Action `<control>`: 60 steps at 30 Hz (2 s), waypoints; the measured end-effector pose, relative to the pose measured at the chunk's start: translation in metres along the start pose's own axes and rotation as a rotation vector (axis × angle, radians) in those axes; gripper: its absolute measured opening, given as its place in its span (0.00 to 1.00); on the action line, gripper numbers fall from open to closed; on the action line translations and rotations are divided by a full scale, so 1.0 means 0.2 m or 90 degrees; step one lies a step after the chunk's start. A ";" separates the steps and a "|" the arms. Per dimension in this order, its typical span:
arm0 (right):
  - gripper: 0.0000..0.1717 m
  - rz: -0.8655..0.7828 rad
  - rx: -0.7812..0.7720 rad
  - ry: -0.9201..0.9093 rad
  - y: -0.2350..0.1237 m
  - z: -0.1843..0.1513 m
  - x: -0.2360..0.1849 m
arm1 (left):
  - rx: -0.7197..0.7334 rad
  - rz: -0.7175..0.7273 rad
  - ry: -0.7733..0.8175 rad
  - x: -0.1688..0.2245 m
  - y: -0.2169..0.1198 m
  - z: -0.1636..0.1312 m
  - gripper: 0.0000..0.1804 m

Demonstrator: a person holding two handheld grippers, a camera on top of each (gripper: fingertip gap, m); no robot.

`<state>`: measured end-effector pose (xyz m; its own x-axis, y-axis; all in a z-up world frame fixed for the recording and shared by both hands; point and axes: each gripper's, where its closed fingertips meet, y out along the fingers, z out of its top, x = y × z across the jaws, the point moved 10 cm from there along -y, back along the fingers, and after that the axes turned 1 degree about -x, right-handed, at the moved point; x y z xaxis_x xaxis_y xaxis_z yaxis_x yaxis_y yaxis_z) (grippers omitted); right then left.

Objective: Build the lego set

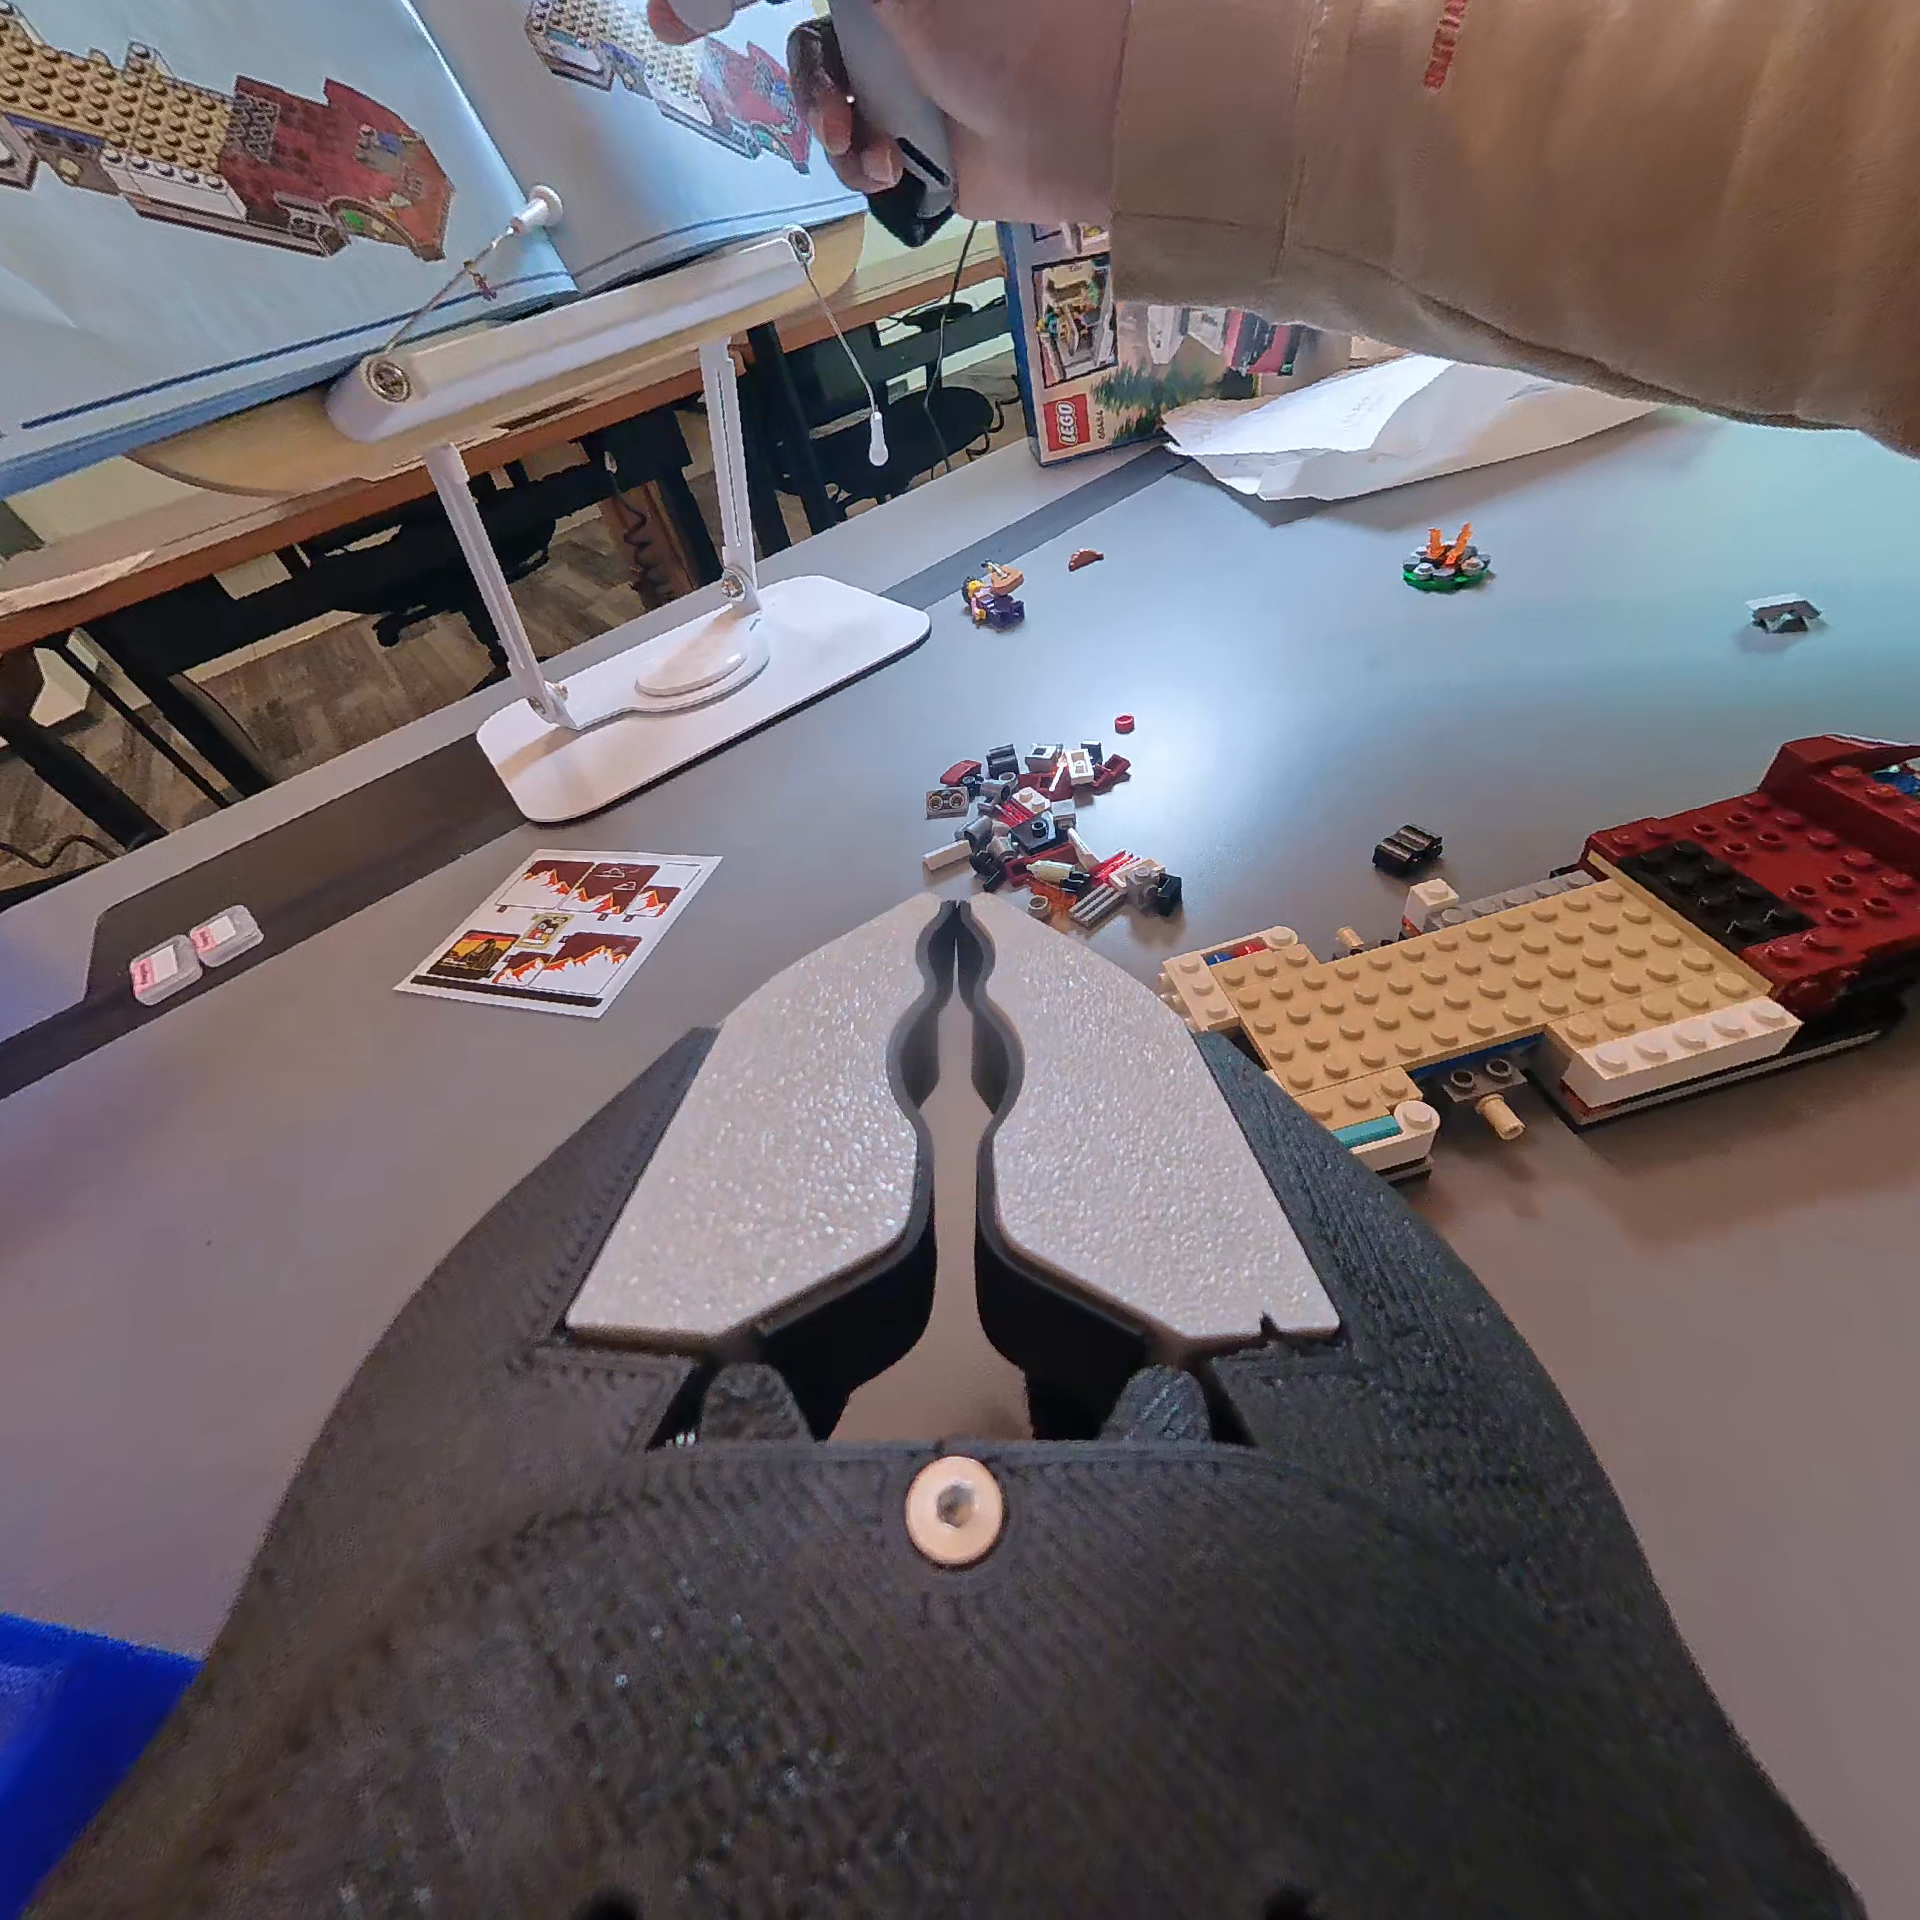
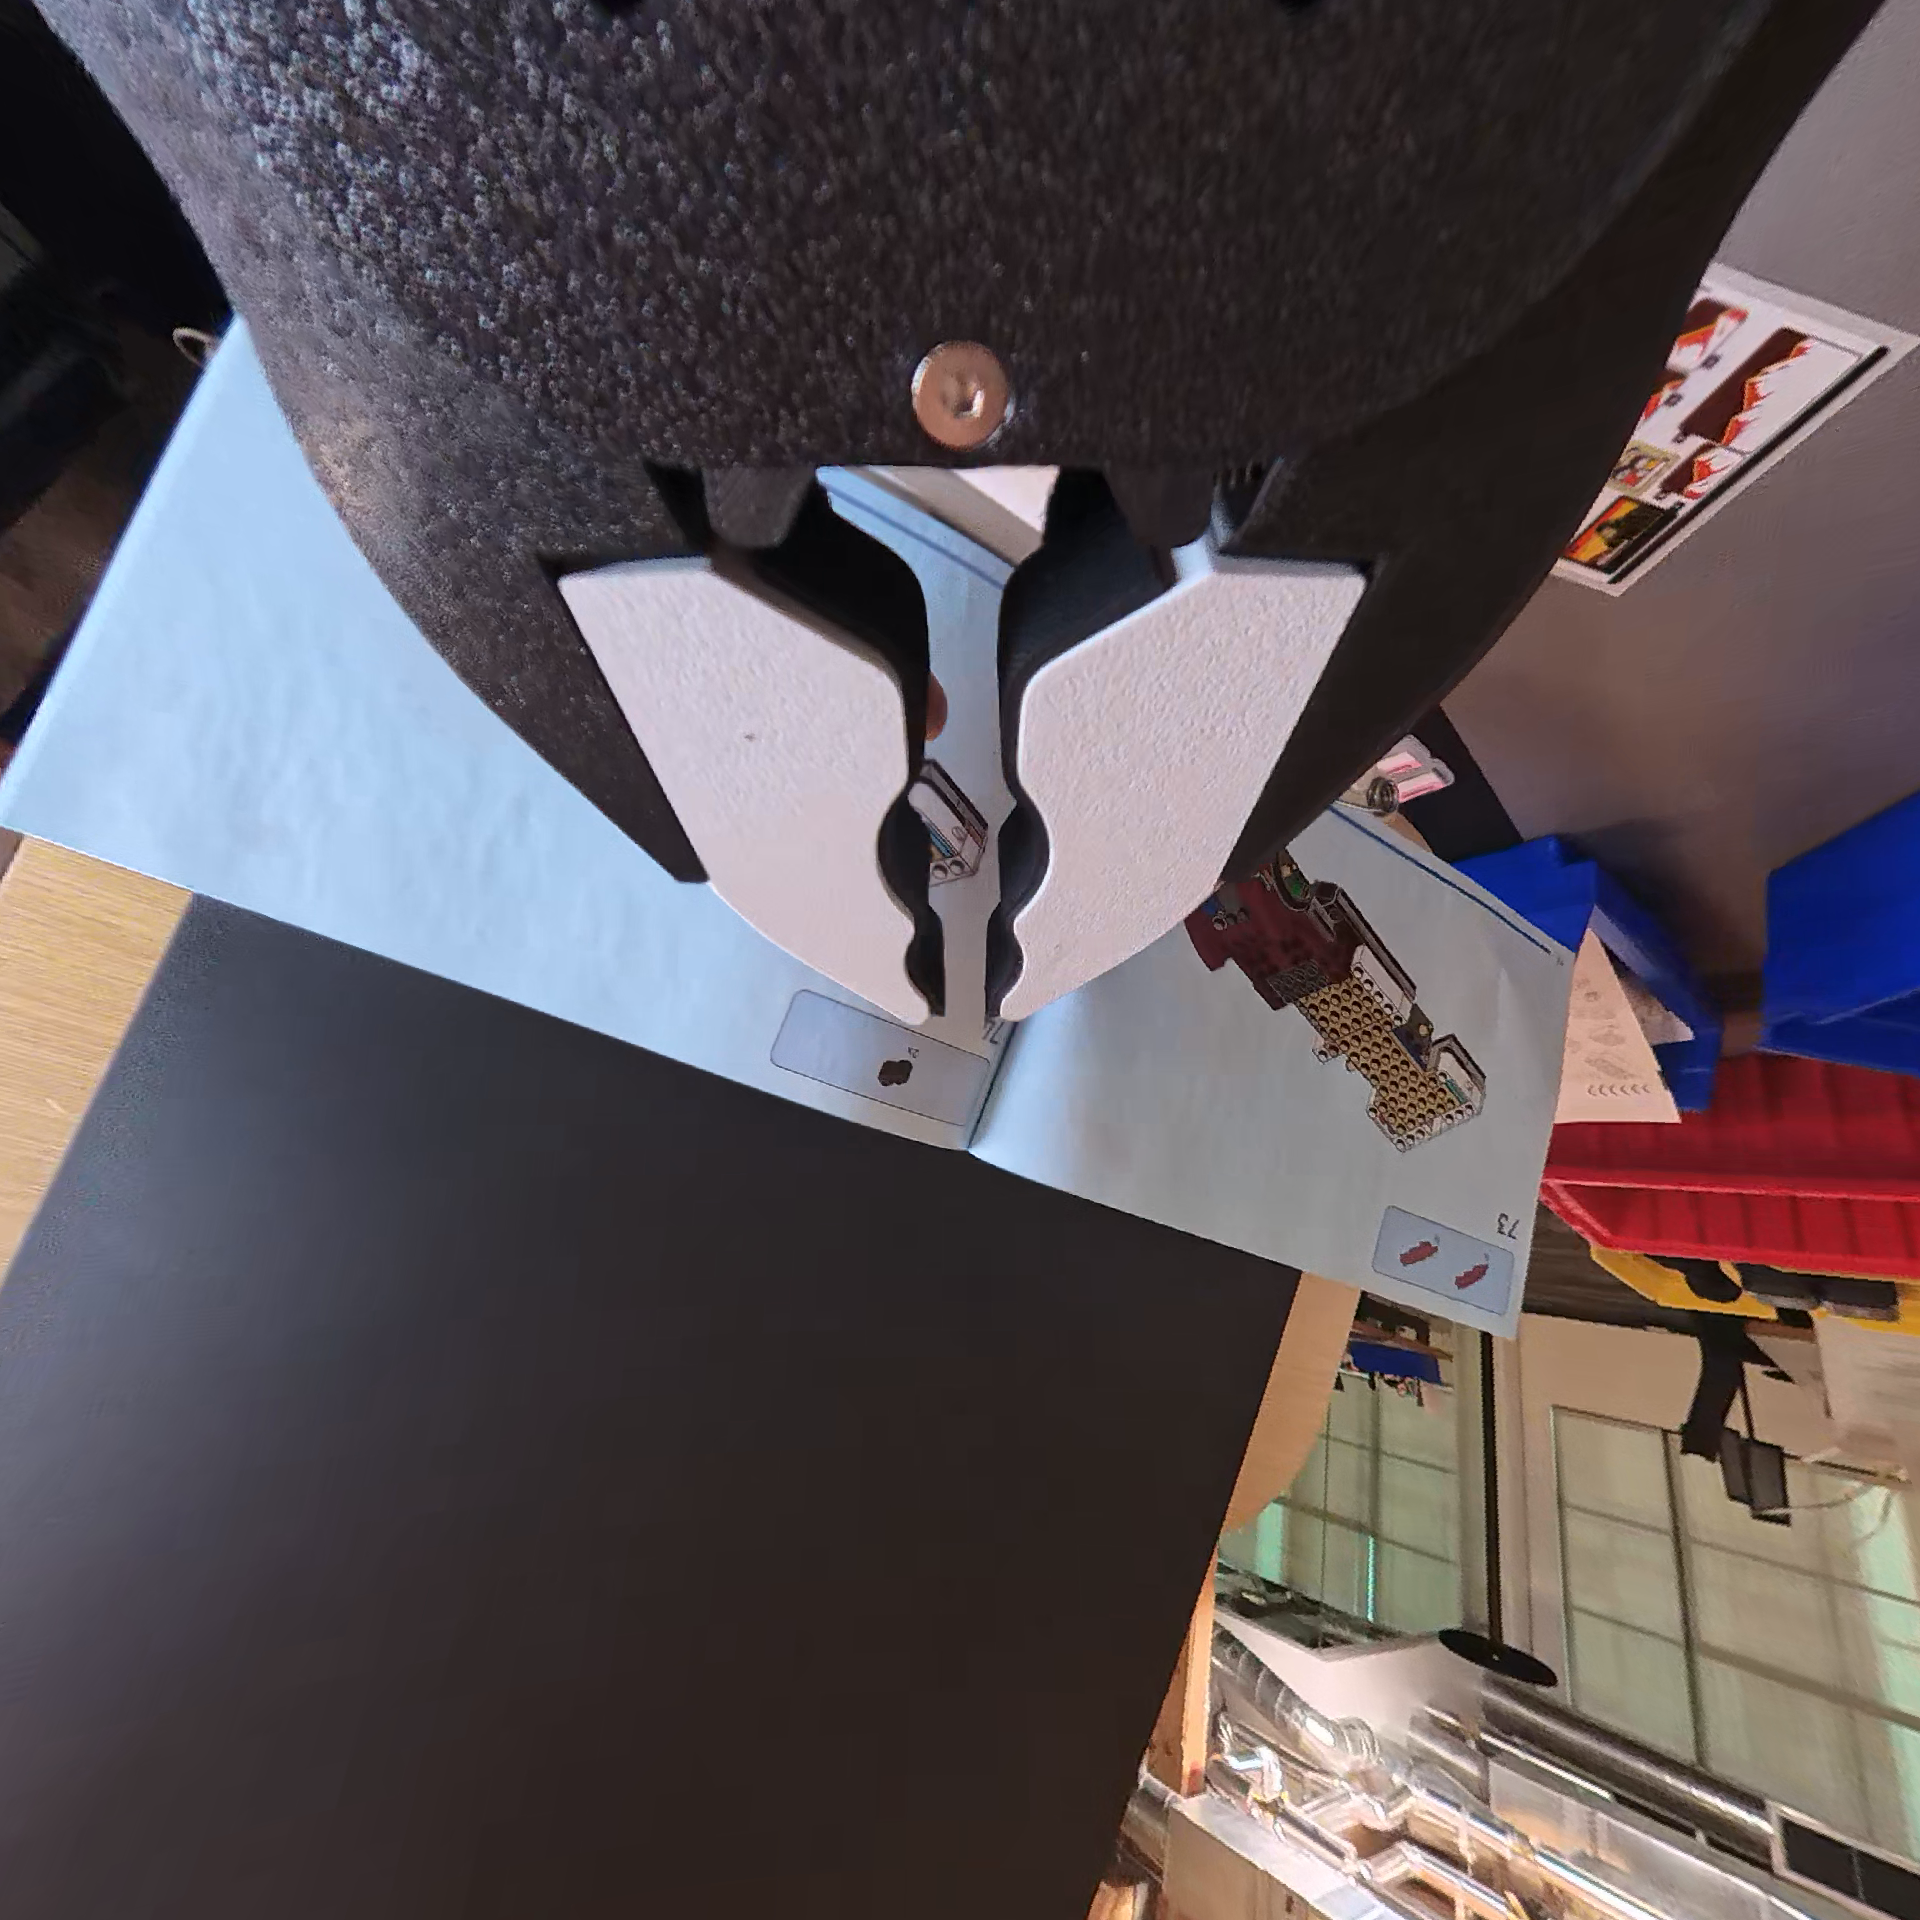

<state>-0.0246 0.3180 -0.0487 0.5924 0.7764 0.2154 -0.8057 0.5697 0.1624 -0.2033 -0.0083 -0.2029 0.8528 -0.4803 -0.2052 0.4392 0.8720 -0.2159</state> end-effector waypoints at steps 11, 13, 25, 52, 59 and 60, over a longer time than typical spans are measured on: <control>0.04 -0.012 0.001 -0.001 0.03 0.01 0.02 | 0.005 -0.005 0.002 0.00 0.00 0.00 0.00; 0.00 -0.043 0.007 -0.022 -0.01 -0.01 0.04 | 0.009 -0.001 0.004 0.00 -0.01 0.01 0.00; 0.00 -0.107 -0.063 -0.005 -0.25 -0.24 0.29 | 0.004 -0.015 0.017 0.02 0.00 0.01 0.00; 0.00 -0.118 -0.101 -0.011 -0.21 -0.30 0.30 | 0.000 -0.013 0.014 0.01 0.00 0.00 0.00; 0.12 -0.113 -0.103 -0.005 -0.20 -0.30 0.30 | 0.000 -0.009 0.014 0.01 0.00 0.00 0.00; 0.13 -0.110 -0.103 -0.005 -0.20 -0.30 0.30 | 0.000 -0.008 0.013 0.01 0.00 0.00 0.00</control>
<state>0.0438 0.3580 -0.1003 0.7214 0.6615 0.2051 -0.6816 0.7306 0.0407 -0.2015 -0.0089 -0.2029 0.8408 -0.4938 -0.2221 0.4507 0.8656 -0.2181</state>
